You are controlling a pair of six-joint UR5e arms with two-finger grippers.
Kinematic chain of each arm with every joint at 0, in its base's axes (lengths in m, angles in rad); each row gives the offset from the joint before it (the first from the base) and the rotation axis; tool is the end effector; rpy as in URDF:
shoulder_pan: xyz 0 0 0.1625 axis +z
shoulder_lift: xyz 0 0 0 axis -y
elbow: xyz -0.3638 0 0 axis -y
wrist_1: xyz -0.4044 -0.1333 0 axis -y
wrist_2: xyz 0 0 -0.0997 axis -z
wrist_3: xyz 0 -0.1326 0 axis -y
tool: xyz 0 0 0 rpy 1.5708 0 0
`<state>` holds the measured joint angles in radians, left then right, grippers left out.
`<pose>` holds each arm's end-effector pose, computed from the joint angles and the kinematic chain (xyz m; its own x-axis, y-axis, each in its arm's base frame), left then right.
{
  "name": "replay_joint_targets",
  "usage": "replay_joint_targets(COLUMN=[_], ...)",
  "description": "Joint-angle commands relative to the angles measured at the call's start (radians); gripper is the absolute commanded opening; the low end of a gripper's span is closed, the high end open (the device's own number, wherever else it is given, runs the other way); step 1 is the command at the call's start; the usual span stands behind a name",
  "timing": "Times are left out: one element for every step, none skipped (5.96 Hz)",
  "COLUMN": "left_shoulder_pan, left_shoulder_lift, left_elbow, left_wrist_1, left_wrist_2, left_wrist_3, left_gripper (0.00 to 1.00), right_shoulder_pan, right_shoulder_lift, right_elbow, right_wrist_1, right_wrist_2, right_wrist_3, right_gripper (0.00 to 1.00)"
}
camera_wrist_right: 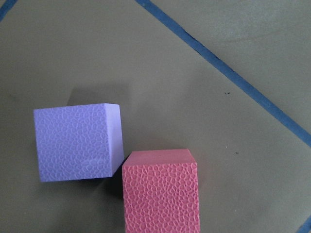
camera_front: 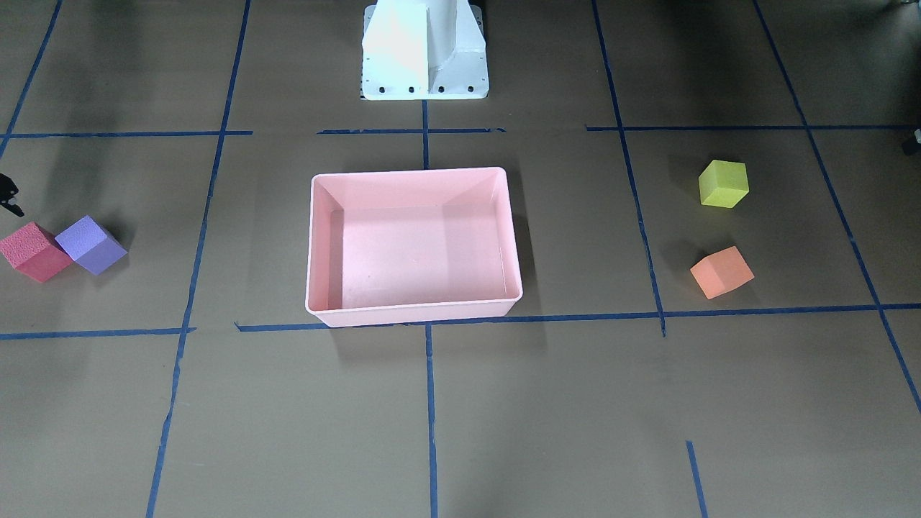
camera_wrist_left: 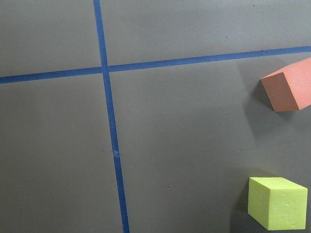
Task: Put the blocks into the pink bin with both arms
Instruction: 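Lower the right gripper onto the pink cube and close it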
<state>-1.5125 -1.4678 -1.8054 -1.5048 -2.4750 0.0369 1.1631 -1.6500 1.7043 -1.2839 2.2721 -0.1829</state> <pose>-0.0017 -0.4693 0.5466 0.6117 0.1242 -0.7813 -0.0808 0.9922 0.0945 -0.1556 -0.4806 0.5653 0.5375 -0.6501 0.5370 0.4794 0.7595 0.4396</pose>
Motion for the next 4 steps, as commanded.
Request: replay_joint_targets(left_shoulder_pan=[0.000,0.000,0.000,0.000], left_shoulder_lift=[0.000,0.000,0.000,0.000], left_elbow=[0.003,0.000,0.006,0.004], left_wrist_1=[0.000,0.000,0.000,0.000], left_wrist_2=[-0.001,-0.001,-0.027,-0.028], left_wrist_3=[0.000,0.000,0.000,0.000], left_gripper=[1.00,1.00,1.00,1.00], right_shoulder_pan=[-0.046,-0.055,-0.065,-0.072], right_shoulder_lift=[0.037,0.045,0.061,0.068], right_elbow=[-0.066,-0.078,-0.106,-0.129], right_wrist_1=[0.008,0.008,0.008,0.008], right_wrist_2=[-0.006,-0.005,-0.006,-0.008], right_wrist_3=[-0.003,-0.003,-0.001,-0.004], right_gripper=[0.99,0.99,0.98,0.97])
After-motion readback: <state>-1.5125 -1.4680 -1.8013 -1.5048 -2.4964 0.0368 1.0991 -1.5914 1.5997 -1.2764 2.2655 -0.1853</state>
